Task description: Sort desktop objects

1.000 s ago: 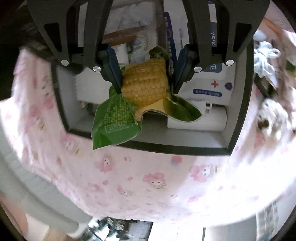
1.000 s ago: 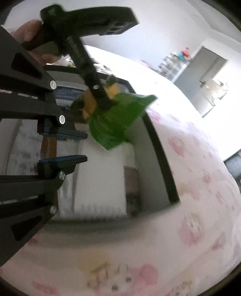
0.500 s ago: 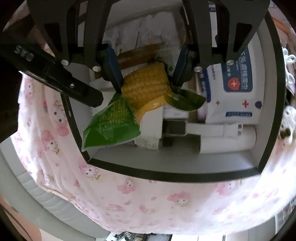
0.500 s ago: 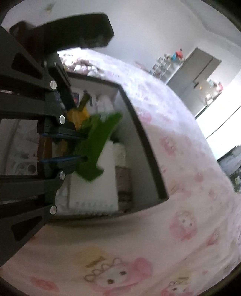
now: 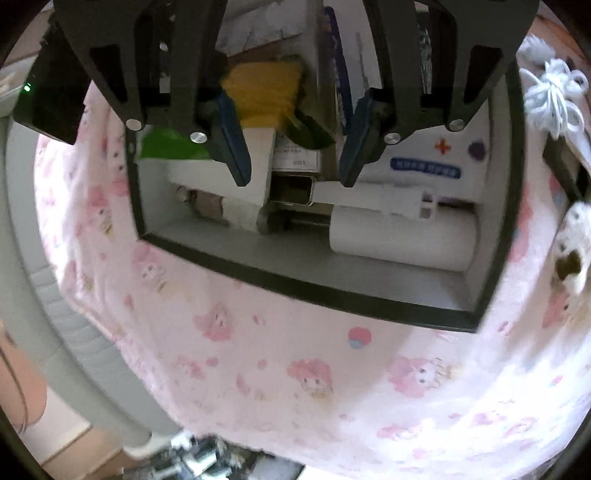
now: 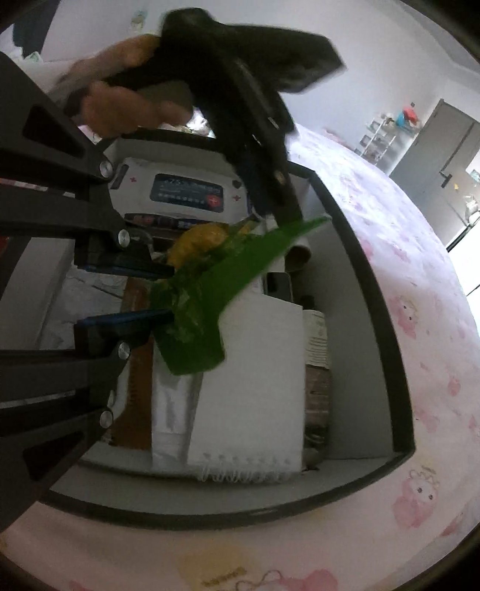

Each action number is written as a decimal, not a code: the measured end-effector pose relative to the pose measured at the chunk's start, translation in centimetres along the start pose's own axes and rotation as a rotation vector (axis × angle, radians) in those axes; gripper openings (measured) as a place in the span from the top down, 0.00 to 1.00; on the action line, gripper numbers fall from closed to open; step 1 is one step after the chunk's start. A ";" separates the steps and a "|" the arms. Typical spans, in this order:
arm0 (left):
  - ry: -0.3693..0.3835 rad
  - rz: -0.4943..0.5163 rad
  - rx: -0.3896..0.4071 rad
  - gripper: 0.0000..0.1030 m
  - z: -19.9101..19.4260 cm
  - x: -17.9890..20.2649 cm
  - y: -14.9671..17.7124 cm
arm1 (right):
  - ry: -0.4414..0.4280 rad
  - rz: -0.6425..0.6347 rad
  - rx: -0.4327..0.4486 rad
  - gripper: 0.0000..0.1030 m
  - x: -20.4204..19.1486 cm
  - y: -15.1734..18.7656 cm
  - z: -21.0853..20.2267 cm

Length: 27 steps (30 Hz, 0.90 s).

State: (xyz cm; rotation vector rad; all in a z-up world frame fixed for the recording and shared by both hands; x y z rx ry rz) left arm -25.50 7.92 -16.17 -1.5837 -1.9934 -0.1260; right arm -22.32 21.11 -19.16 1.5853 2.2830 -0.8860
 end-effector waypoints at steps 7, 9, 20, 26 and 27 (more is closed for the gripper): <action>-0.015 0.047 -0.091 0.58 0.8 0.2 3.3 | 0.007 -0.039 -0.050 0.86 -0.8 0.2 1.3; 0.002 0.030 -0.084 0.62 0.2 0.0 3.4 | 0.010 -0.031 -0.043 0.86 -0.4 0.1 1.6; 0.150 0.049 -0.145 0.64 -3.4 1.9 5.9 | 0.028 -0.101 0.058 0.83 -2.8 -0.9 -0.8; 0.121 0.046 -0.191 0.58 -2.9 1.3 7.5 | -0.049 -0.092 -0.027 0.74 -2.2 0.6 -1.5; 0.111 0.049 -0.200 0.56 -2.9 1.1 7.9 | -0.065 -0.110 -0.037 0.71 -2.6 0.9 -1.6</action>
Point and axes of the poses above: each gripper's, at about its wrist camera, not at the fingertips, and z roughly the way its jaws point, x to its right, y to its underside, the point moved 7 cm from there along z, roughly the way its jaws point, and after that the axes turned 7 degrees about -z, right-handed, at the moved point
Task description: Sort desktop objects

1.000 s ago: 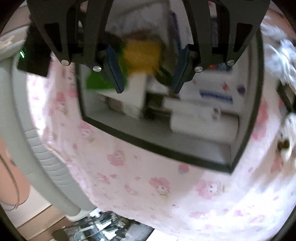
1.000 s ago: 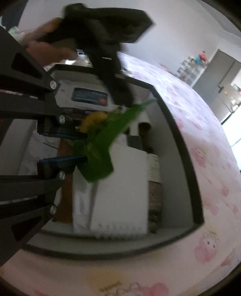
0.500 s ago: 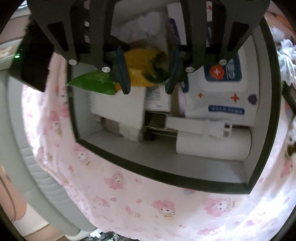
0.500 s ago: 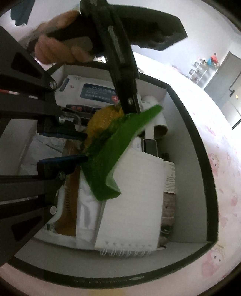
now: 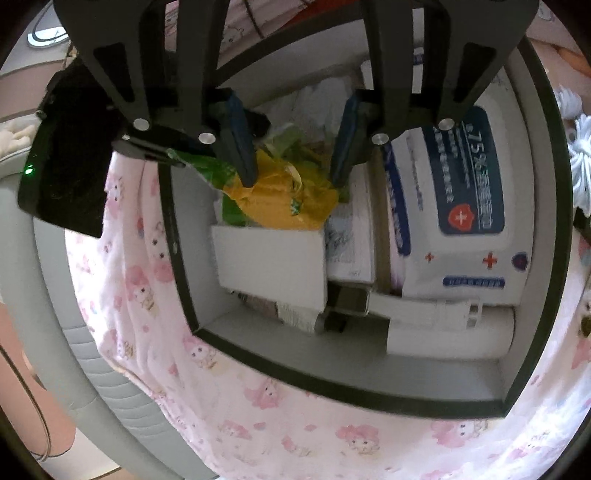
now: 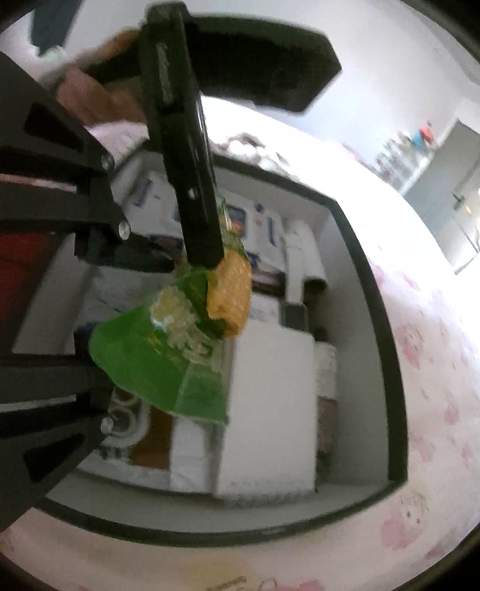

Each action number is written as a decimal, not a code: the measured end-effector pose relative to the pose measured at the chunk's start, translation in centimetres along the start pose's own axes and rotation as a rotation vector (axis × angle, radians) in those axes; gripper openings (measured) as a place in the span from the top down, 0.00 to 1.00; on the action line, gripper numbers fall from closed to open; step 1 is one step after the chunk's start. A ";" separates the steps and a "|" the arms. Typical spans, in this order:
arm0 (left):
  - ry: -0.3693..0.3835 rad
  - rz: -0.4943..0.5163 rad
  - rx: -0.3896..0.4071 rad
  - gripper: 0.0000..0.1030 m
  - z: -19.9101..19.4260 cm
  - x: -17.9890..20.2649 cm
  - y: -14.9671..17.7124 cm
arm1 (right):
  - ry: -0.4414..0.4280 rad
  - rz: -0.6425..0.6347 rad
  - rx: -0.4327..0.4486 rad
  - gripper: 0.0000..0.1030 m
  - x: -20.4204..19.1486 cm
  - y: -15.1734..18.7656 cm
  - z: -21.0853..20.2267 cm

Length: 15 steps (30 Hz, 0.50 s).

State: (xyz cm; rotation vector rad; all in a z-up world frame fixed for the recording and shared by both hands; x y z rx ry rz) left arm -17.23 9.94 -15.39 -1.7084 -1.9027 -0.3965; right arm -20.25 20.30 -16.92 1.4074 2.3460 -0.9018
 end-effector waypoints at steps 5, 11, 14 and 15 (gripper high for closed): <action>-0.022 -0.006 -0.033 0.50 0.1 -0.8 0.9 | 0.012 -0.031 -0.050 0.66 -0.9 0.8 0.6; -0.022 -0.053 0.172 0.53 -4.6 -2.2 -0.5 | -0.014 0.011 -0.042 0.59 -0.6 2.0 0.2; 0.030 -0.081 0.136 0.51 -4.3 -2.6 -1.6 | -0.078 0.062 -0.031 0.59 -0.3 2.8 -0.4; 0.033 -0.084 0.114 0.51 -3.7 -2.6 -1.7 | -0.105 0.074 -0.022 0.59 -0.4 2.8 -0.6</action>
Point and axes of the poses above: each gripper's, at about its wrist camera, not at the fingertips, and z roughly the way its jaws point, x to its right, y to its underside, the point moved 7 cm from there along z, roughly the way its jaws point, and after that the axes turned 7 degrees about -z, right-handed, at the moved point
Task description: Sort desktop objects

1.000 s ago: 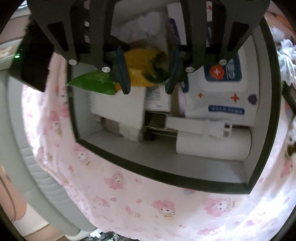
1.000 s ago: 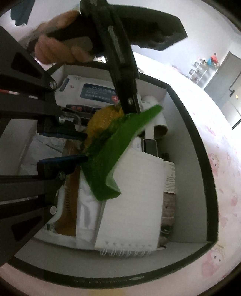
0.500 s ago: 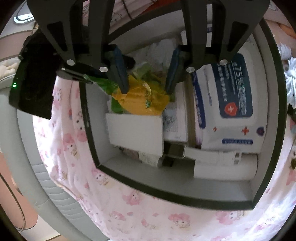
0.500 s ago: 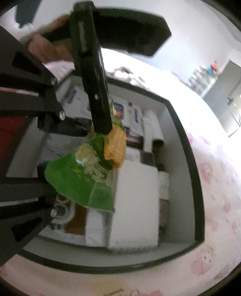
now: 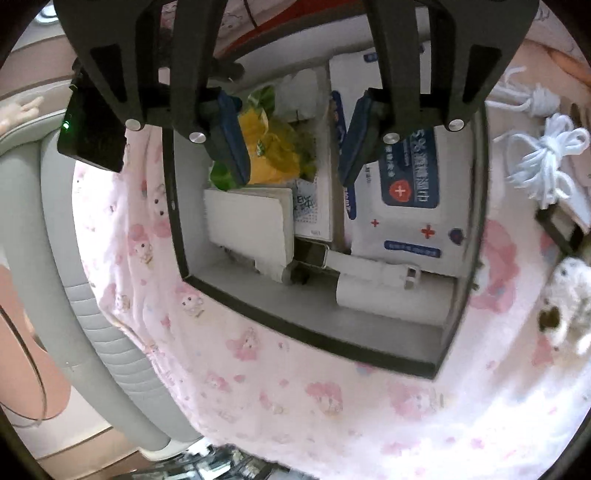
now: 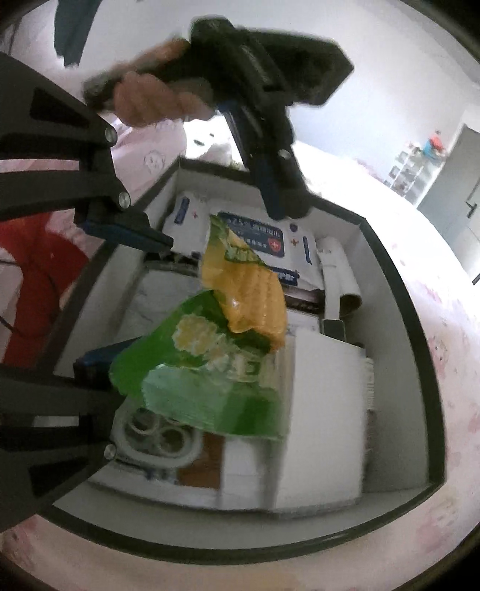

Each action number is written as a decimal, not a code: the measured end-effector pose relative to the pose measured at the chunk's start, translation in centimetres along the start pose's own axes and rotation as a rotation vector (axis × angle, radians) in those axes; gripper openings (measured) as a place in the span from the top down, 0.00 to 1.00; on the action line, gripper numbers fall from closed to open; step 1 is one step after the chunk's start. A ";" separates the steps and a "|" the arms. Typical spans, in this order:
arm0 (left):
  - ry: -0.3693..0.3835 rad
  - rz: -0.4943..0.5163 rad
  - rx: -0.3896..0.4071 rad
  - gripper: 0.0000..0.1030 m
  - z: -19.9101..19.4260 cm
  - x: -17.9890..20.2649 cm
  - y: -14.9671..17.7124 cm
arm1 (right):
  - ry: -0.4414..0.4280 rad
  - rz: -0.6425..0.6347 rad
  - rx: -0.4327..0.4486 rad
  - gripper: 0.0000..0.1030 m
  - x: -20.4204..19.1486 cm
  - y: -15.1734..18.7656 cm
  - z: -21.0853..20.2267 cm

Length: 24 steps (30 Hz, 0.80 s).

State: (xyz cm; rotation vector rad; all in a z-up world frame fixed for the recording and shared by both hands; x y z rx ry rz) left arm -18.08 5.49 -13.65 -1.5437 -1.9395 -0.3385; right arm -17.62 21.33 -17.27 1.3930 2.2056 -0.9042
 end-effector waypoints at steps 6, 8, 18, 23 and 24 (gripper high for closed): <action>0.031 -0.024 -0.139 0.42 4.7 0.8 0.8 | -0.053 0.085 0.071 0.59 0.7 -0.9 -1.3; 0.055 -0.049 -0.169 0.37 5.6 0.8 1.2 | 0.007 0.115 0.054 0.59 1.6 -0.7 -0.7; 0.175 -0.138 -0.215 0.59 5.0 0.5 1.9 | 0.116 0.146 0.083 0.59 2.3 -2.9 -0.6; 0.156 -0.124 -0.188 0.58 3.6 0.3 1.8 | 0.107 0.084 0.098 0.59 0.9 -3.8 -1.1; 0.147 -0.120 -0.179 0.56 3.4 0.2 1.3 | 0.115 0.073 0.096 0.59 0.8 -3.7 -1.3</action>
Point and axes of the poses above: each gripper's, at about its wrist camera, not at the fingertips, and z roughly the way its jaws point, x to its right, y to its underside, the point moved 7 cm from there along z, roughly the way its jaws point, and after that the axes turned 7 degrees about -z, right-handed, at the moved point
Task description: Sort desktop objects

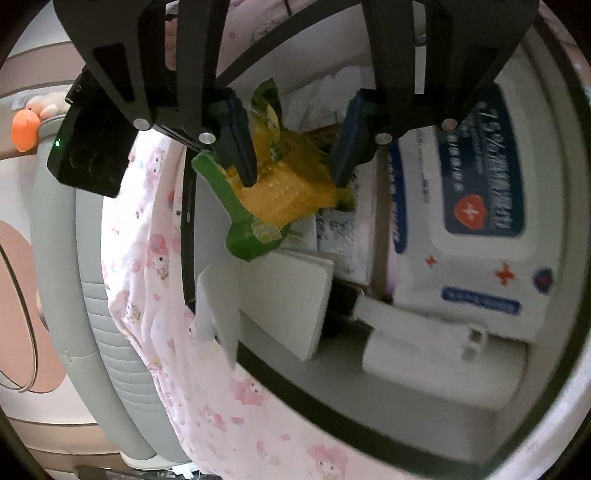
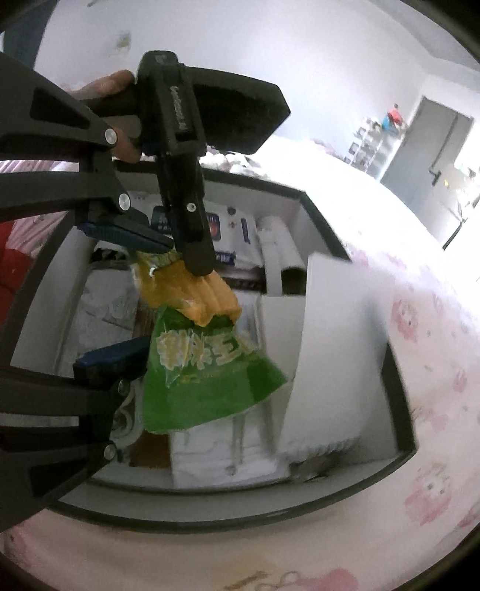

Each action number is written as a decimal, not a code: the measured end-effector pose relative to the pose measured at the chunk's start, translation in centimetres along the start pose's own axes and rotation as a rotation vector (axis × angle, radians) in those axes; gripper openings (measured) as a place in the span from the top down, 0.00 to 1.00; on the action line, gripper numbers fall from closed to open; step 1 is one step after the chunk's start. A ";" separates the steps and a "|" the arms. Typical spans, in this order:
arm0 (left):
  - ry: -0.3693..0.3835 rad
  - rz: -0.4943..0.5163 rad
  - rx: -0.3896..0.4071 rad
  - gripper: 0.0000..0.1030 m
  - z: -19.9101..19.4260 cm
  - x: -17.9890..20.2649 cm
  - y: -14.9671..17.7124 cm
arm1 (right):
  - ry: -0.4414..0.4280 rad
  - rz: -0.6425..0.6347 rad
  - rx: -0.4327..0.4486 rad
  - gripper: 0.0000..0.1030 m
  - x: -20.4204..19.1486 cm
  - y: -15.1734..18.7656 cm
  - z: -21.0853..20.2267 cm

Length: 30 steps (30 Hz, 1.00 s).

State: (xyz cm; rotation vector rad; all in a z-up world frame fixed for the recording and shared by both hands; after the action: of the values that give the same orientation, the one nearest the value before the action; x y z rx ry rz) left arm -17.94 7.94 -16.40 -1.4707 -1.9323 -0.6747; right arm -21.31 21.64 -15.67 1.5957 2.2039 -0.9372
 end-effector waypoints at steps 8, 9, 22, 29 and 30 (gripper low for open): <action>-0.032 0.057 0.039 0.46 0.4 0.5 -2.1 | -0.062 -0.006 -0.017 0.58 0.8 1.4 -1.3; -0.037 0.054 0.030 0.45 0.9 0.4 -2.3 | -0.088 -0.002 -0.009 0.58 0.6 1.3 -1.5; -0.118 0.100 -0.044 0.33 4.8 0.6 -3.8 | 0.064 -0.055 -0.073 0.53 0.9 1.9 1.2; -0.113 0.101 -0.085 0.42 4.9 0.6 -2.8 | 0.059 -0.013 -0.001 0.61 1.7 0.7 1.3; -0.104 0.100 -0.078 0.43 4.6 0.6 -2.7 | 0.049 -0.010 0.012 0.64 1.8 0.6 1.1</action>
State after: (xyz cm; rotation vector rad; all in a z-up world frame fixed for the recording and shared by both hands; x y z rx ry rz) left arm -21.42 10.90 -19.19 -1.6682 -1.9141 -0.6458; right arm -21.58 22.38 -17.69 1.6307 2.2451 -0.9254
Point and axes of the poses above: each gripper's, at about its wrist camera, not at the fingertips, and z roughly the way its jaws point, x to its right, y to its underside, the point moved 7 cm from there along z, roughly the way its jaws point, and after that the axes turned 7 degrees about -z, right-handed, at the moved point
